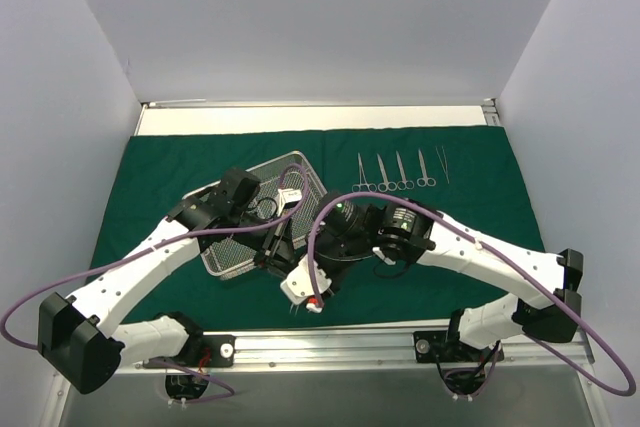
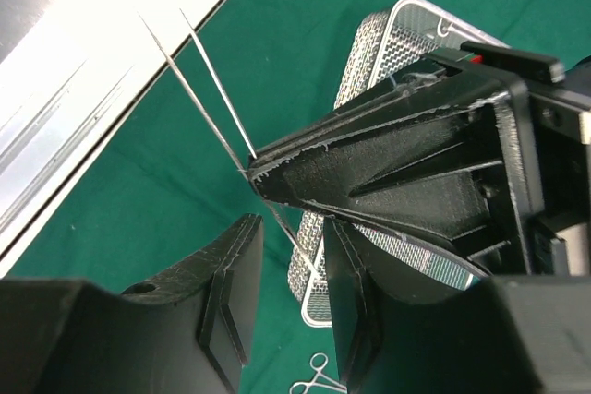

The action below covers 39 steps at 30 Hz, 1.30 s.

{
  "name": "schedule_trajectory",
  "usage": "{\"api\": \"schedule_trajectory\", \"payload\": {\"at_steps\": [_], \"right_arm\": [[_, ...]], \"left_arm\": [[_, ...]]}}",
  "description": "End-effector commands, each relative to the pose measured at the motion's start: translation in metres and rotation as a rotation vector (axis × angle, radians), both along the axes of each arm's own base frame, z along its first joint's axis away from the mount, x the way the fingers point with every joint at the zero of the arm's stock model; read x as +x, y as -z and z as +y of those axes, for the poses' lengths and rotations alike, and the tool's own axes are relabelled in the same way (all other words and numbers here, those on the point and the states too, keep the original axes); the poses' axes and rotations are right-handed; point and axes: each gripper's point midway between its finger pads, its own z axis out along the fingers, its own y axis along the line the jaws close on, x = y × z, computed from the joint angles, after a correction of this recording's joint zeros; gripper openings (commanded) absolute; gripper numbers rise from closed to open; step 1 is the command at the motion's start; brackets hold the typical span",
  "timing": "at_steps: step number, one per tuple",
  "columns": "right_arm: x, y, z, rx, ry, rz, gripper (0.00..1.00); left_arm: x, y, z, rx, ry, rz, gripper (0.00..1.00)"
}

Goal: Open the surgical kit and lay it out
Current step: Place the medical item in the surgical kit.

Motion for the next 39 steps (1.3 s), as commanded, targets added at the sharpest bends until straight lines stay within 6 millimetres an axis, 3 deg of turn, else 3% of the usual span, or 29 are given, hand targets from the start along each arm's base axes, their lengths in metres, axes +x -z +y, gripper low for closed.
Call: {"api": "schedule_trajectory", "payload": {"at_steps": [1, 5, 8, 9, 10, 12, 15, 18, 19, 20, 22, 23, 24, 25, 26, 27, 28, 30, 31, 32, 33, 35, 36, 37, 39], "right_arm": [[-0.002, 0.002, 0.005, -0.007, -0.02, -0.012, 0.33], [-0.002, 0.009, 0.006, -0.029, -0.015, -0.012, 0.29], [-0.002, 0.011, 0.007, -0.031, -0.001, -0.001, 0.15], [-0.001, 0.012, 0.007, -0.038, 0.011, 0.003, 0.0], [0.0, 0.013, 0.007, -0.04, 0.022, 0.005, 0.0], [-0.001, 0.015, 0.007, -0.047, 0.038, 0.024, 0.0], [0.013, 0.026, 0.001, -0.082, 0.135, 0.065, 0.0], [0.032, 0.047, -0.015, -0.094, 0.275, 0.176, 0.0], [0.047, 0.051, -0.023, -0.082, 0.34, 0.199, 0.0], [0.056, 0.055, -0.026, -0.044, 0.423, 0.228, 0.0], [0.073, 0.059, -0.035, 0.002, 0.53, 0.261, 0.0], [0.099, 0.054, -0.043, 0.067, 0.661, 0.287, 0.0], [0.112, 0.063, -0.054, 0.078, 0.758, 0.319, 0.0], [0.134, 0.06, -0.061, 0.137, 0.852, 0.333, 0.0], [0.163, 0.064, -0.088, 0.174, 1.025, 0.391, 0.0], [0.179, 0.069, -0.105, 0.189, 1.129, 0.395, 0.0], [0.197, 0.075, -0.12, 0.211, 1.228, 0.389, 0.0], [0.235, 0.09, -0.18, 0.204, 1.535, 0.355, 0.0], [0.248, 0.087, -0.199, 0.216, 1.625, 0.344, 0.0], [0.256, 0.102, -0.221, 0.171, 1.72, 0.363, 0.0], [0.269, 0.107, -0.261, 0.185, 1.86, 0.381, 0.0], [0.286, 0.116, -0.302, 0.175, 1.999, 0.392, 0.0], [0.292, 0.119, -0.333, 0.183, 2.097, 0.393, 0.0], [0.297, 0.131, -0.349, 0.135, 2.16, 0.381, 0.0], [0.315, 0.123, -0.381, 0.161, 2.246, 0.337, 0.0]], "left_arm": [[-0.005, -0.015, -0.002, -0.069, 0.03, -0.045, 0.02], [-0.007, -0.015, -0.001, -0.075, 0.035, -0.042, 0.02], [-0.009, -0.015, -0.001, -0.079, 0.039, -0.04, 0.02], [-0.009, -0.014, 0.0, -0.08, 0.039, -0.037, 0.02], [-0.009, -0.014, -0.001, -0.081, 0.04, -0.034, 0.02], [-0.005, -0.014, -0.001, -0.08, 0.029, -0.033, 0.28], [0.021, -0.013, 0.006, -0.042, -0.057, -0.075, 0.55], [0.063, 0.006, 0.024, 0.082, -0.205, -0.133, 0.61], [0.079, 0.011, 0.032, 0.129, -0.257, -0.144, 0.62], [0.104, 0.027, 0.055, 0.232, -0.374, -0.157, 0.62], [0.129, 0.042, 0.083, 0.346, -0.479, -0.155, 0.61], [0.148, 0.049, 0.113, 0.463, -0.566, -0.189, 0.61], [0.157, 0.05, 0.127, 0.521, -0.594, -0.214, 0.61], [0.166, 0.054, 0.138, 0.57, -0.606, -0.229, 0.62], [0.176, 0.045, 0.148, 0.6, -0.609, -0.293, 0.61], [0.184, 0.047, 0.16, 0.656, -0.63, -0.328, 0.61], [0.191, 0.047, 0.165, 0.672, -0.634, -0.347, 0.61], [0.204, 0.046, 0.17, 0.677, -0.641, -0.403, 0.61], [0.207, 0.048, 0.17, 0.675, -0.642, -0.4, 0.61], [0.213, 0.049, 0.169, 0.658, -0.645, -0.407, 0.61], [0.214, 0.052, 0.166, 0.647, -0.639, -0.399, 0.61], [0.22, 0.057, 0.159, 0.612, -0.625, -0.375, 0.6], [0.223, 0.061, 0.157, 0.607, -0.616, -0.359, 0.59], [0.225, 0.061, 0.156, 0.597, -0.612, -0.355, 0.59], [0.23, 0.062, 0.155, 0.59, -0.603, -0.359, 0.59]]}}
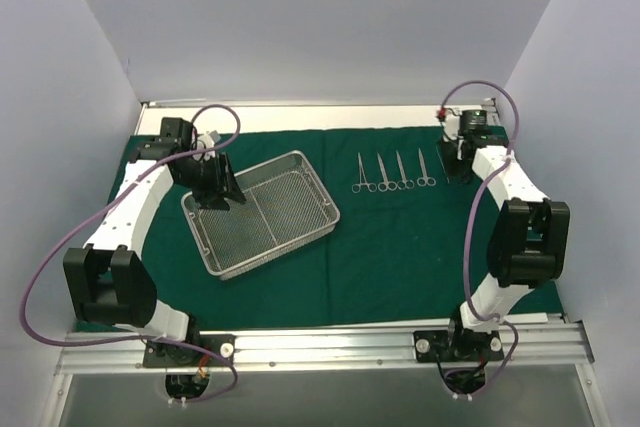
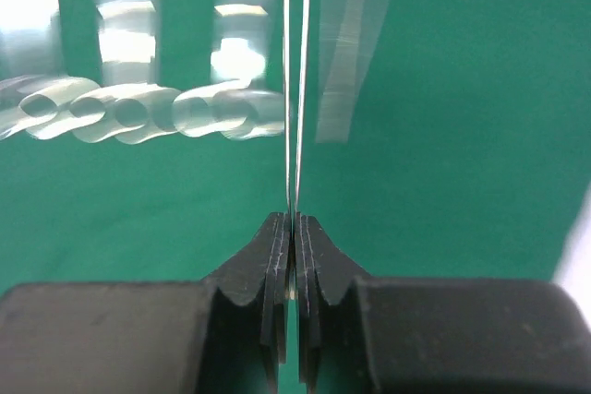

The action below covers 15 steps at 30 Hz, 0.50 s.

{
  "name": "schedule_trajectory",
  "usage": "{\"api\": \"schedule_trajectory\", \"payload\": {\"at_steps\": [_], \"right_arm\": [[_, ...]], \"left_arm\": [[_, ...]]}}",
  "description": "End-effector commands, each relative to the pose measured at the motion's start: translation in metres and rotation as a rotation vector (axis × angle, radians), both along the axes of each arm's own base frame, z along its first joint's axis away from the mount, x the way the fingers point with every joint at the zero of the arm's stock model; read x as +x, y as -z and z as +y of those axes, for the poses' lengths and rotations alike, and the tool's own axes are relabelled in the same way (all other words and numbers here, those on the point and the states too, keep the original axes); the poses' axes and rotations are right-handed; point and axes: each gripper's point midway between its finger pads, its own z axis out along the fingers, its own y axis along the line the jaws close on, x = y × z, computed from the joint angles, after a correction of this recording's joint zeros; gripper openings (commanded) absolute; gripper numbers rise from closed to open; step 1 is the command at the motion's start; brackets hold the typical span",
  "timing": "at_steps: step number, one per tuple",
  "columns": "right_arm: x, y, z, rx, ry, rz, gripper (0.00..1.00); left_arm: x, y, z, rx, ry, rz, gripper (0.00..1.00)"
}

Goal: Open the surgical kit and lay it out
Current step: Place the medical item in the surgical kit.

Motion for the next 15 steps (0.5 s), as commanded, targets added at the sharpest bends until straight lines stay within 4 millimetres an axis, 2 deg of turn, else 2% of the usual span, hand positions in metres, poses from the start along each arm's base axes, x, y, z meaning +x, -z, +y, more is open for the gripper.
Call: {"api": "schedule_trajectory", "payload": {"at_steps": [1, 2, 4, 5, 6, 7, 9, 10, 15], "right_arm": [[0.02, 0.003, -0.054, -0.074, 0.216, 0.019, 0.0], [0.032, -0.004, -0.058, -0.072, 0.226, -0.005, 0.0], [0.039, 0.004, -0.077, -0.088, 0.286, 0.013, 0.0], [0.042, 0.019, -0.08, -0.08, 0.303, 0.045, 0.0], [0.051, 0.016, -0.083, -0.075, 0.313, 0.033, 0.0], [0.053, 0.028, -0.086, -0.073, 0.321, 0.058, 0.0], [0.061, 0.03, -0.086, -0.062, 0.321, 0.054, 0.0], [0.061, 0.039, -0.085, -0.059, 0.323, 0.075, 0.0], [0.062, 0.054, -0.086, -0.057, 0.324, 0.101, 0.0]], "left_arm": [[0.02, -0.011, -0.001, -0.017, 0.034, -0.076, 0.59], [0.022, -0.011, -0.001, -0.021, 0.035, -0.078, 0.59], [0.024, -0.007, -0.003, -0.026, 0.04, -0.062, 0.58], [0.024, -0.006, -0.002, -0.033, 0.034, -0.047, 0.59], [0.024, -0.005, -0.003, -0.038, 0.033, -0.038, 0.58], [0.024, -0.003, -0.003, -0.042, 0.032, -0.024, 0.58], [0.026, -0.005, -0.003, -0.044, 0.035, -0.035, 0.58], [0.028, -0.005, -0.002, -0.039, 0.037, -0.039, 0.58], [0.033, -0.003, 0.001, -0.048, 0.031, -0.022, 0.58]]}}
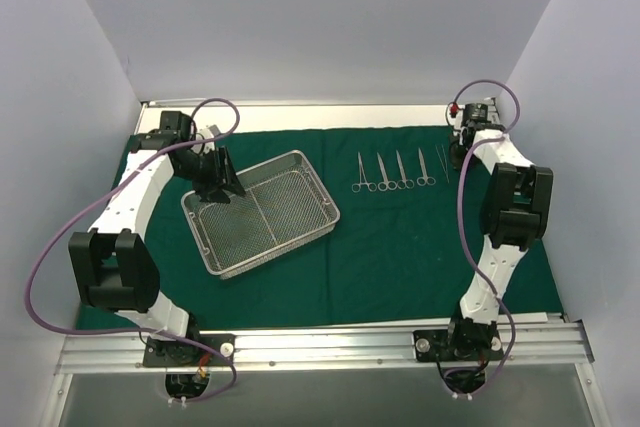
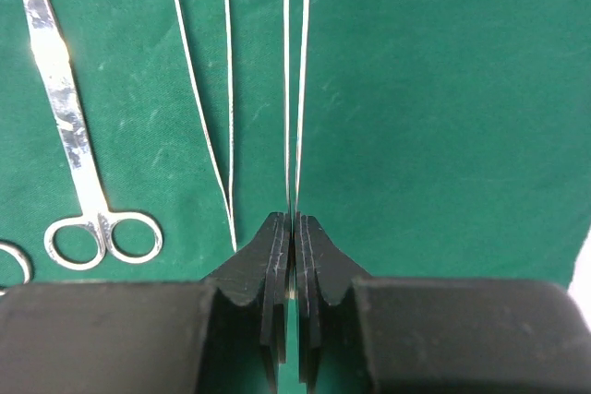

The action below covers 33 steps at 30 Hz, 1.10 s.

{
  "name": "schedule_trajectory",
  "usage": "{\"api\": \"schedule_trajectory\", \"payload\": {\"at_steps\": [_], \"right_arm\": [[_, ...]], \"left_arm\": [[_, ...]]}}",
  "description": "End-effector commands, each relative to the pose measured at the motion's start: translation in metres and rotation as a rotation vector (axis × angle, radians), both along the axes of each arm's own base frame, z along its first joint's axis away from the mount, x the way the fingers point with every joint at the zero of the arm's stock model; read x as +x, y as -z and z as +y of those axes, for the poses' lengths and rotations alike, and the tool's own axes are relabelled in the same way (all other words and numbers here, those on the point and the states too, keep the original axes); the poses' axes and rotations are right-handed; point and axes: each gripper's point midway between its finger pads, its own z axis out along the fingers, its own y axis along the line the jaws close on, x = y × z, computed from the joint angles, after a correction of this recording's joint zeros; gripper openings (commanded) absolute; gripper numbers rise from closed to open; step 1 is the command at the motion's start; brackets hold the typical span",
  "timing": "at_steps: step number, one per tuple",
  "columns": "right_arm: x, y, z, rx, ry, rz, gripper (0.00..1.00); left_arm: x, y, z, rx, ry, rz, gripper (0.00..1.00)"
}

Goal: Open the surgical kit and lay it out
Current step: Place the medical item in the surgical kit.

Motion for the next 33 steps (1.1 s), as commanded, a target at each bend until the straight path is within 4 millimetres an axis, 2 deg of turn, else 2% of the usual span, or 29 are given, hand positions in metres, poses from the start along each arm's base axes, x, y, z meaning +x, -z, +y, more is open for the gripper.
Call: {"api": "schedule_trajectory", "payload": {"at_steps": [1, 22, 33], "right_arm": [[0.003, -0.004, -0.005, -0.009, 0.024, 0.0, 0.0], [-0.012, 0.029, -0.018, -0.092, -0.089, 0.126, 0.01], [-0.009, 0.038, -0.015, -0.073, -0.08, 0.135, 0.13]], "left_arm": [[0.015, -0.012, 0.001, -0.027, 0.015, -0.05, 0.58], [0.024, -0.005, -0.001, -0.057, 0.023, -0.018, 0.58], [0.026, -0.004, 0.001, -0.064, 0.011, -0.011, 0.58]]}}
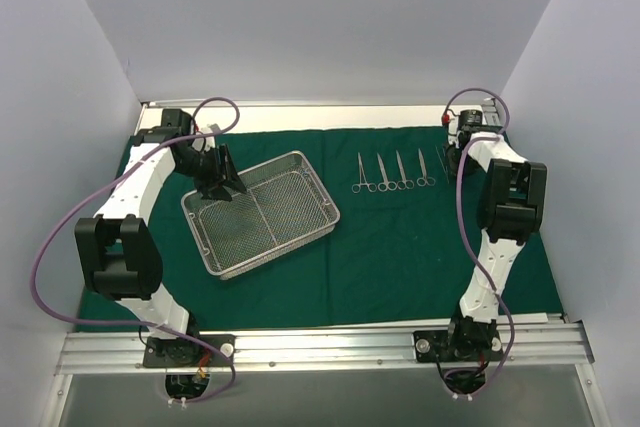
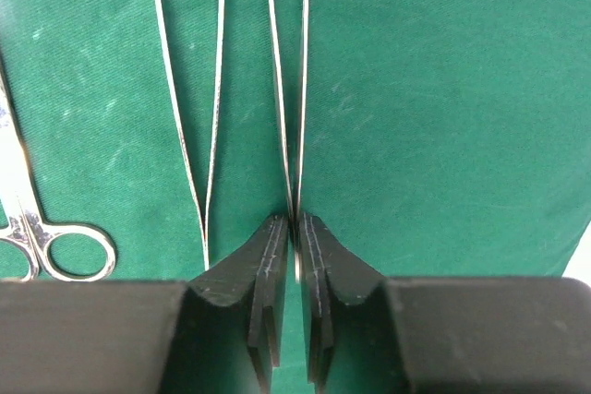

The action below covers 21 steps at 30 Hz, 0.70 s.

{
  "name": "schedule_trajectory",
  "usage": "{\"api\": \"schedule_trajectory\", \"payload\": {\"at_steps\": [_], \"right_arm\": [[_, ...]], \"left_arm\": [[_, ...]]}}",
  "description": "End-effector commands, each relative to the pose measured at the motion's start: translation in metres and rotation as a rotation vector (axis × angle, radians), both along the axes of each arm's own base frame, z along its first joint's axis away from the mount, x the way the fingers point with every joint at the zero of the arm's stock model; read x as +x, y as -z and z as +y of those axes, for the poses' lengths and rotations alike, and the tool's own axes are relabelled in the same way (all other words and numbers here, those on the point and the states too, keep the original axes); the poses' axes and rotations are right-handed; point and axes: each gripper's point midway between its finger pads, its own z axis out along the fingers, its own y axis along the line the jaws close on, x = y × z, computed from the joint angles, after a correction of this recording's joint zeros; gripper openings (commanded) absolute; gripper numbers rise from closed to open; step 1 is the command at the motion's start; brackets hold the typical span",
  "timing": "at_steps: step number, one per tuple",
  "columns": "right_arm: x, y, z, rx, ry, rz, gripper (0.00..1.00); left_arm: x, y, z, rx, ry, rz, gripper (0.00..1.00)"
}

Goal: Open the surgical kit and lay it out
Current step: Place the medical item in the surgical kit.

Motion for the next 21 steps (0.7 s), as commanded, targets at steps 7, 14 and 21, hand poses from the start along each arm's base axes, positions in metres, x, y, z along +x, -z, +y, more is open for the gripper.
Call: {"api": "schedule_trajectory", "payload": {"at_steps": [7, 14, 21], "right_arm": [[-0.002, 0.01, -0.003, 0.012, 0.028, 0.037, 0.15], [0.002, -0.011, 0.001, 0.033, 0.06, -0.025, 0.22], [-0.001, -0.078, 0.005, 0.061, 0.147, -0.167, 0.44]], "left_arm": [[0.009, -0.013, 0.0, -0.025, 0.011, -0.051, 0.58], [0.007, -0.014, 0.002, -0.017, 0.008, -0.053, 0.58], [0.003, -0.015, 0.004, 0.0, -0.004, -0.062, 0.59]]}}
